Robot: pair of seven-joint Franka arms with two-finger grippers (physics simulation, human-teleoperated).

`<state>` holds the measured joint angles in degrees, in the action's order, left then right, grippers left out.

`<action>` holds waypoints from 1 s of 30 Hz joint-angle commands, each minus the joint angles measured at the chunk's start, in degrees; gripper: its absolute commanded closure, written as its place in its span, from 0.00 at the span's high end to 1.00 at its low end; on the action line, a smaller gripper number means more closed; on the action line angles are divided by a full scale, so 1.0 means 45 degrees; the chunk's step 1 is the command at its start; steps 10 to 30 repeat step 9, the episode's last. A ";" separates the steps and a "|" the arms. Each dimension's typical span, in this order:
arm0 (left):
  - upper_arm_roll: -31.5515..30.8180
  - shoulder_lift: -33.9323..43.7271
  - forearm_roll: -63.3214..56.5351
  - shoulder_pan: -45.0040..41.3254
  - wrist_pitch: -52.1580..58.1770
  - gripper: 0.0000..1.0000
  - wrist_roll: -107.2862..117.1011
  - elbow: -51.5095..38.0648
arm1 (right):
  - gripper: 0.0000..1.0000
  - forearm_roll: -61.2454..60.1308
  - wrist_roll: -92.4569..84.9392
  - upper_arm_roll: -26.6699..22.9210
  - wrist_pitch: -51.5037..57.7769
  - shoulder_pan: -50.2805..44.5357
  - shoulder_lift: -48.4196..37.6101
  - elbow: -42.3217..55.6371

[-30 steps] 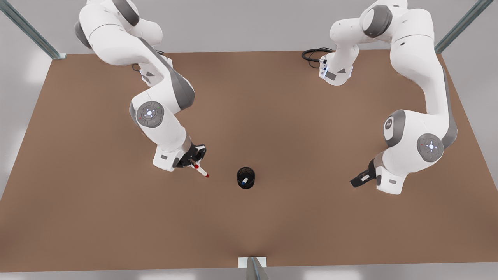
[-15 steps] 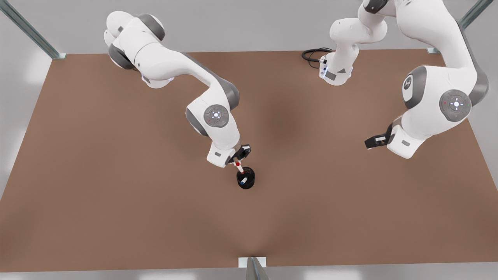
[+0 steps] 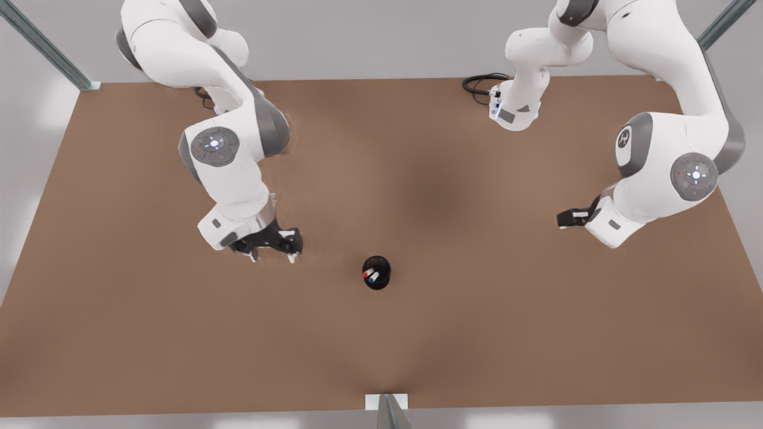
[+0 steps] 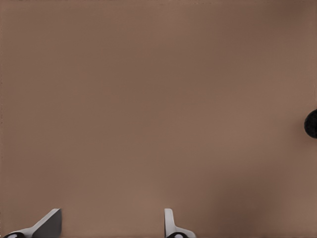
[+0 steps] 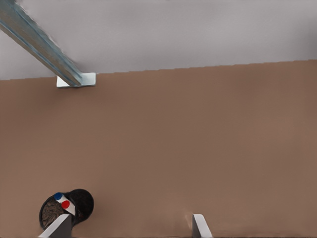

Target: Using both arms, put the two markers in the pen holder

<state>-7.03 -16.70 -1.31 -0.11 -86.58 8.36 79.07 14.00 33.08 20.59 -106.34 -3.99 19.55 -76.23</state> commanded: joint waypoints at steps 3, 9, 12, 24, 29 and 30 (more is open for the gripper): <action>-0.0039 0.0078 -0.0040 0.0006 0.0099 1.00 -0.2112 -0.0247 | 1.00 -0.2897 -0.7566 -0.3853 0.2556 0.0574 -0.2079 -0.1633; -0.0020 0.0020 -0.0060 -0.0014 0.0099 1.00 -0.2092 -0.0345 | 1.00 -0.3268 -0.7624 -0.3912 0.4744 0.0516 0.0989 0.2664; -0.0020 0.0020 -0.0060 -0.0014 0.0099 1.00 -0.2092 -0.0345 | 1.00 -0.3268 -0.7624 -0.3912 0.4744 0.0516 0.0989 0.2664; -0.0020 0.0020 -0.0060 -0.0014 0.0099 1.00 -0.2092 -0.0345 | 1.00 -0.3268 -0.7624 -0.3912 0.4744 0.0516 0.0989 0.2664; -0.0020 0.0020 -0.0060 -0.0014 0.0099 1.00 -0.2092 -0.0345 | 1.00 -0.3268 -0.7624 -0.3912 0.4744 0.0516 0.0989 0.2664; -0.0020 0.0020 -0.0060 -0.0014 0.0099 1.00 -0.2092 -0.0345 | 1.00 -0.3268 -0.7624 -0.3912 0.4744 0.0516 0.0989 0.2664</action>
